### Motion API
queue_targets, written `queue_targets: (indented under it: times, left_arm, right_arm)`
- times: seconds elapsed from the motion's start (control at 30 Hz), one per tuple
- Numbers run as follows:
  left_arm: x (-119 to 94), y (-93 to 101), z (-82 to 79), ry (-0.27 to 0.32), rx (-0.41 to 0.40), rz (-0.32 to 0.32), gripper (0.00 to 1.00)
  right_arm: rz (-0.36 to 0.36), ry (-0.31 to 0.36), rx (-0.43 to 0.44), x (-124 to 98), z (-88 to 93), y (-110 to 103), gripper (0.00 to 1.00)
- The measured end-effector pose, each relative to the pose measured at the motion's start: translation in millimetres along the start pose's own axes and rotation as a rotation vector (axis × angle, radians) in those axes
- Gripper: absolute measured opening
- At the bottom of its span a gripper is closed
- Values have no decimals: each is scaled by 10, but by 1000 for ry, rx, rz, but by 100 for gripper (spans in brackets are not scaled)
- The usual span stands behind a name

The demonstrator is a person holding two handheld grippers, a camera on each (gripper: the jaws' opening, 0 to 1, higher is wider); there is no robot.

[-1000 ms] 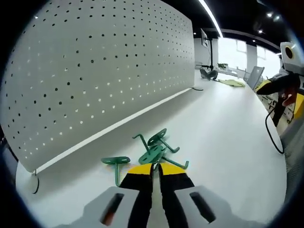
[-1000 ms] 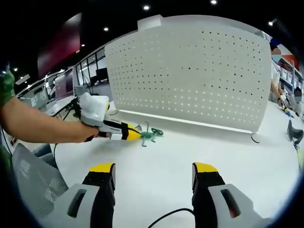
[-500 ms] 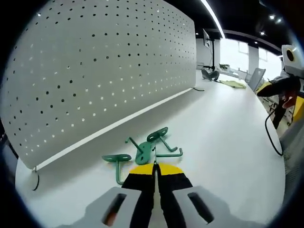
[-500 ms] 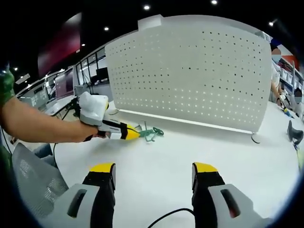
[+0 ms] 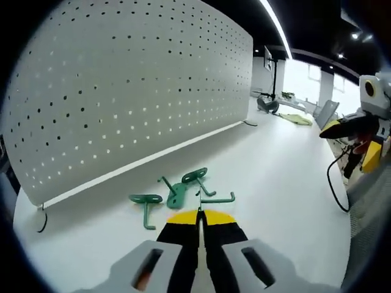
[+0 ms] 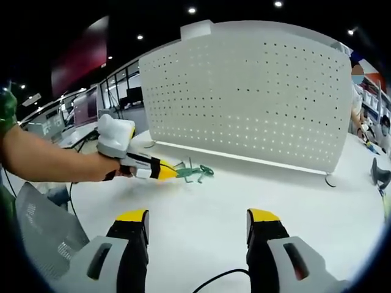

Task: Insert the hook assembly into the mounting plate slot until the hook locks in place.

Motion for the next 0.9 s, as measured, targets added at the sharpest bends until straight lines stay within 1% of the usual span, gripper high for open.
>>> queue_targets:
  times: [0.17,0.27,0.43,0.6,0.77,0.9]
  left_arm:
    - [-104,74,-23,22,-64,25,2]
    - [-165,139,-42,49,-130,65,1]
    - [-252,232,-90,82,-191,115,1]
    - [-345,368,-133,102,-204,158,1]
    - [-475,540,-208,146,-243,242,1]
    - [-596,645,-229,152,-228,292,1]
  right_arm:
    - [-9,5,-5,-2,-14,-26,66]
    - [-15,8,-8,-5,-22,-45,66]
    - [-23,11,-15,-7,-25,-69,65]
    - [-34,13,-21,-14,-28,-100,65]
    - [-45,19,-30,-21,-36,-130,64]
    - [-54,24,-37,-28,-45,-158,64]
Point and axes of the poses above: the point that each gripper's makers call its tool centre point, and the gripper's own axes: x roughly forward along the fingers, y roughly to its right, z roughly out of its underside, the point moved 2 cm from there along -x, roughly backward along the fingers, and after that the axes turned 10 degrees about z, right-handed, at the moved point
